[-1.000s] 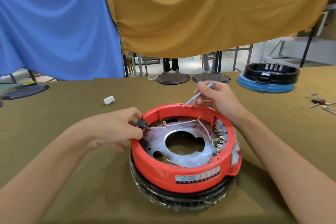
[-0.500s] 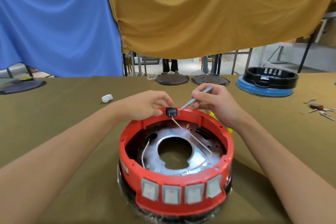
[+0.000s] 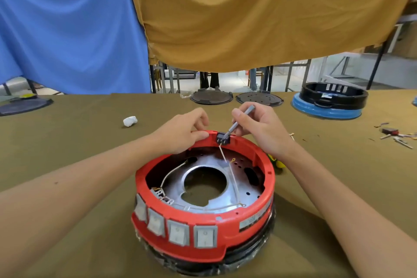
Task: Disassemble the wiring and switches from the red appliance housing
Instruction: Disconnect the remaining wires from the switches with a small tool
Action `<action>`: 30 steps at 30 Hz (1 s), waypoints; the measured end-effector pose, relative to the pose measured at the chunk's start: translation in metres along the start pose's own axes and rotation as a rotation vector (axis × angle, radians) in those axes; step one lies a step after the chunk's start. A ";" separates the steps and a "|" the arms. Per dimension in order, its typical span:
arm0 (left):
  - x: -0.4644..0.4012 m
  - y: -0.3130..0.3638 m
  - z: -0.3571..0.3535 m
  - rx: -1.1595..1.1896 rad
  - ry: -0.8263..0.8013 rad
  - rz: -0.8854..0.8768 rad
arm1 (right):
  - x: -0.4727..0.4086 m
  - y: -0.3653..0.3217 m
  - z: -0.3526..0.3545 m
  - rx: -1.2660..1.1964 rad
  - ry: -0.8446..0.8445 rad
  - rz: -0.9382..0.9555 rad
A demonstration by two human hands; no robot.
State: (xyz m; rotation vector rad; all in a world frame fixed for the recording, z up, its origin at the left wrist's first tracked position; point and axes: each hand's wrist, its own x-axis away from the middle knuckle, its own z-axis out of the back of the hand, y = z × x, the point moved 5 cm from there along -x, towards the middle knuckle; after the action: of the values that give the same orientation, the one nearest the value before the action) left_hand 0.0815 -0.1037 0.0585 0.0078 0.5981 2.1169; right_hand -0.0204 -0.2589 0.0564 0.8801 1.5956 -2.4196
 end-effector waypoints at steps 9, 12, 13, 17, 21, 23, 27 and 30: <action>0.015 0.016 -0.017 -0.080 0.037 0.146 | 0.001 -0.006 -0.002 0.239 -0.015 0.092; 0.010 0.014 -0.018 0.038 0.023 0.260 | 0.002 -0.008 -0.004 0.309 -0.040 0.109; 0.009 0.014 -0.020 0.057 0.010 0.302 | 0.002 -0.009 -0.005 0.327 -0.048 0.116; 0.006 0.009 -0.027 0.052 -0.018 0.441 | 0.002 -0.014 -0.008 0.386 -0.067 0.128; 0.003 0.003 -0.030 0.065 -0.010 0.504 | 0.000 -0.020 -0.013 0.502 -0.118 0.160; 0.002 0.004 -0.031 0.072 -0.016 0.512 | 0.000 -0.023 -0.018 0.595 -0.146 0.205; 0.001 0.002 -0.031 0.071 -0.003 0.524 | 0.000 -0.028 -0.023 0.682 -0.160 0.243; 0.000 0.000 -0.032 0.071 0.005 0.525 | 0.002 -0.028 -0.022 0.679 -0.160 0.253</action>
State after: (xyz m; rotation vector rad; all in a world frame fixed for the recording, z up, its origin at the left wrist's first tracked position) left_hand 0.0743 -0.1172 0.0308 0.2204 0.7326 2.5984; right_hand -0.0245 -0.2264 0.0719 0.8645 0.5499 -2.7663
